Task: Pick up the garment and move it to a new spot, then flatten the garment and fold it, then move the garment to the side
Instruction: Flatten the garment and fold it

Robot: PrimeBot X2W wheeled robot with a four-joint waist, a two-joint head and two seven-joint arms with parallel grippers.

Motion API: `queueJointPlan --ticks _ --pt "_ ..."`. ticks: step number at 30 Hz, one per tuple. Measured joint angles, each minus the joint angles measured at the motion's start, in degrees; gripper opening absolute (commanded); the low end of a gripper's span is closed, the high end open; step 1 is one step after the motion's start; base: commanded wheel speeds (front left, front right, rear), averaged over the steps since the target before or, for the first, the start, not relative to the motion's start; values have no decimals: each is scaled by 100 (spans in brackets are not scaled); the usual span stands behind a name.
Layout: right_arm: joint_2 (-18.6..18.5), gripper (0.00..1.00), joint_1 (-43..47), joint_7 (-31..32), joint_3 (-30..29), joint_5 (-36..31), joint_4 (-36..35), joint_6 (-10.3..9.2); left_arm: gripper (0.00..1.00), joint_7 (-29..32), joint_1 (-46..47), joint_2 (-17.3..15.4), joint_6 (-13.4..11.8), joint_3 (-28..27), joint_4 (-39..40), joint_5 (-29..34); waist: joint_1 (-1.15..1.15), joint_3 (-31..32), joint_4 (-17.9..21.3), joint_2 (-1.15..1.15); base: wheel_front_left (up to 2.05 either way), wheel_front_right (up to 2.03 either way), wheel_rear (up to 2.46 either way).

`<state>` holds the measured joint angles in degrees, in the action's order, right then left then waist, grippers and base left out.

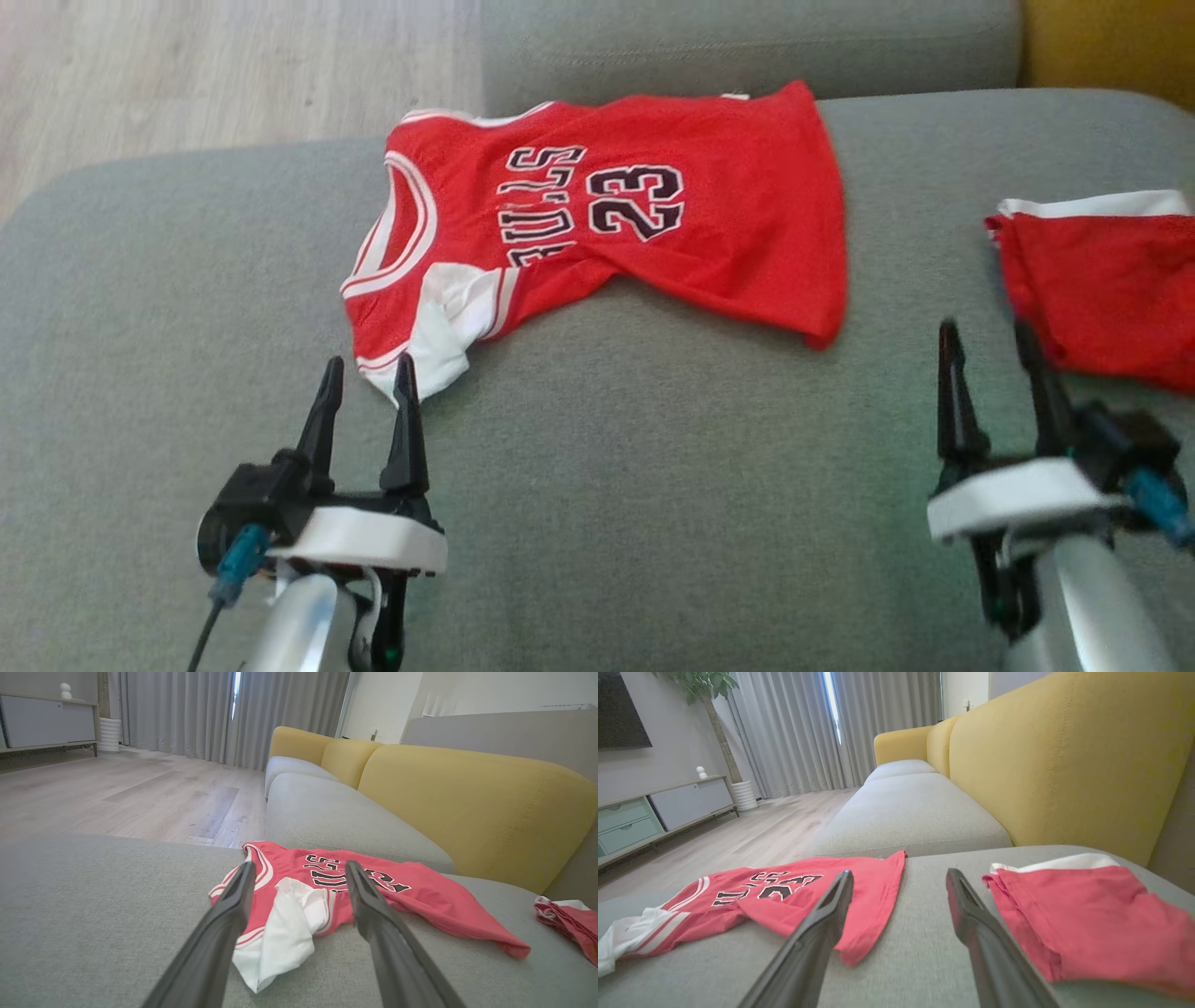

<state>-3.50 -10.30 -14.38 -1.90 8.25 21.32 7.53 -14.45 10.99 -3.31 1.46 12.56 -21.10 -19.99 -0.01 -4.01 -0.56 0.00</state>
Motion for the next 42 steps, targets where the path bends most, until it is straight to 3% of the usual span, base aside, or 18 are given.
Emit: queueJointPlan --ticks 9,17,26,42 --pt "78 100 464 0 207 190 -516 0 100 0 -76 11 107 -62 24 338 1 5 128 0 0 0 0" --pt "77 100 411 0 186 401 -568 0 100 209 374 -156 204 760 -675 1279 2 -301 163 0 0 0 0" --pt "78 100 261 0 224 610 -502 0 100 488 1117 -417 -407 861 -1621 1911 2 -631 298 0 0 0 0" --pt "77 100 132 0 246 724 -479 0 100 472 1679 -464 -506 977 -2577 2004 1 -885 453 0 0 0 0"
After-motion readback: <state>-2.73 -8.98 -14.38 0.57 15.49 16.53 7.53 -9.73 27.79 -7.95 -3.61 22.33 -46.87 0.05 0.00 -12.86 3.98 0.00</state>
